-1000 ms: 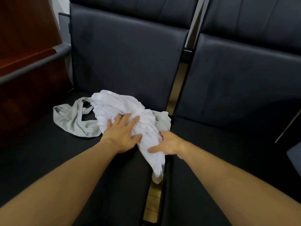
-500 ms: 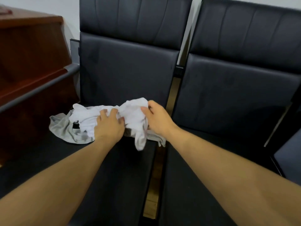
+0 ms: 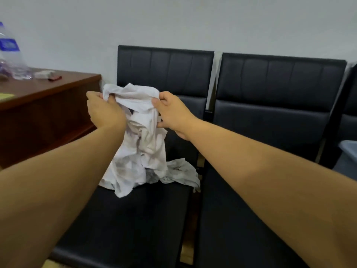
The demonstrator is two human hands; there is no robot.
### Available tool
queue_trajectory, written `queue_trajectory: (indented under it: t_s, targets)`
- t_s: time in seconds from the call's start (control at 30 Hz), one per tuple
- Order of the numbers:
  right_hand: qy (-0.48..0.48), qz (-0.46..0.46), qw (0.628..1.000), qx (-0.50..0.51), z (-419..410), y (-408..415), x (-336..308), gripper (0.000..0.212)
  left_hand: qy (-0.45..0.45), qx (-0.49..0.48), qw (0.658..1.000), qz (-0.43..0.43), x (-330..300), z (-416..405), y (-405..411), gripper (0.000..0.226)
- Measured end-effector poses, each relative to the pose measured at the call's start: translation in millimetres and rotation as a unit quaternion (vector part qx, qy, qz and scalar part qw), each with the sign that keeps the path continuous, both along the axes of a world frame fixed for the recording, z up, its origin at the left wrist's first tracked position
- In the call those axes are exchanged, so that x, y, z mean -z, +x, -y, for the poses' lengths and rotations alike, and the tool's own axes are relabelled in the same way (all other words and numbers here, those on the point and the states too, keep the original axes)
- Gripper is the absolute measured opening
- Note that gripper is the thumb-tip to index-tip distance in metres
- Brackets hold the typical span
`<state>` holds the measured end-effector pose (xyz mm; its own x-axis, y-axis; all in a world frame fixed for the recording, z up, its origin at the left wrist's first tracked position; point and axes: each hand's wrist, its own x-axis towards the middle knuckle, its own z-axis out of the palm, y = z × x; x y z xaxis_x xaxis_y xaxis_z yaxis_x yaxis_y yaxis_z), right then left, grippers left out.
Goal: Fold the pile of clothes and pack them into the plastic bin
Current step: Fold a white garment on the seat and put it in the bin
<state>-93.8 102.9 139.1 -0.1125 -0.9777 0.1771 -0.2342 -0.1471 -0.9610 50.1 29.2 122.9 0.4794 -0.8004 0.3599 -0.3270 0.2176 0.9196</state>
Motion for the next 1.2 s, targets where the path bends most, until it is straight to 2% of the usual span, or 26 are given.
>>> queue_trajectory:
  t_s: [0.1, 0.2, 0.27, 0.33, 0.37, 0.5, 0.57, 0.73, 0.83, 0.93, 1.07, 1.2]
  targets:
    - [-0.004, 0.044, 0.999, 0.002, -11.6, 8.1, -22.4, 0.027, -0.033, 0.008, 0.999, -0.028, -29.0, -11.1, 3.1, 0.011]
    - [0.012, 0.086, 0.996, 0.003, -21.0, 13.1, -33.1, 0.033, -0.031, 0.037, 0.999, 0.0, -51.2, -19.1, 9.4, 0.011]
    - [0.076, 0.106, 0.991, -0.008, -25.3, 13.8, -30.4, 0.059, 0.001, 0.057, 0.998, 0.039, -60.1, -21.6, 15.4, 0.021]
    - [0.144, 0.066, 0.987, 0.003, -29.2, 12.8, -21.2, 0.083, 0.038, 0.067, 0.996, 0.05, -63.6, -23.1, 23.3, 0.028]
    - [0.169, 0.036, 0.985, 0.012, -32.1, 11.8, -17.2, 0.086, 0.048, 0.068, 0.995, 0.051, -63.8, -23.8, 27.7, 0.027]
    - [0.191, -0.031, 0.98, 0.039, -45.7, 5.9, -10.9, 0.071, 0.024, 0.071, 0.995, 0.07, -66.7, -29.7, 35.9, 0.019]
    - [0.177, -0.012, 0.984, 0.023, -51.7, 5.2, -13.1, 0.068, 0.022, 0.091, 0.994, 0.064, -74.0, -35.9, 32.2, 0.013]
    - [0.108, 0.024, 0.993, -0.028, -64.7, 14.0, -33.3, 0.072, -0.037, 0.179, 0.978, 0.103, -99.1, -67.2, 3.2, 0.028]
    - [0.019, 0.025, 0.999, 0.044, -74.0, 12.4, -54.5, 0.044, -0.069, 0.24, 0.962, 0.111, -115.3, -87.4, -21.5, 0.024]
    - [-0.043, 0.026, 0.988, 0.147, -89.4, -11.2, -77.6, 0.02, -0.106, 0.288, 0.945, 0.114, -130.8, -102.5, -39.2, 0.016]
    - [-0.093, 0.015, 0.966, 0.239, -128.4, -54.1, -112.7, 0.025, -0.122, 0.33, 0.924, 0.152, -148.4, -116.0, -53.4, 0.014]
    - [-0.108, 0.02, 0.958, 0.265, -169.8, -87.9, -140.5, 0.019, -0.101, 0.391, 0.895, 0.187, -151.0, -133.9, -78.8, 0.019]
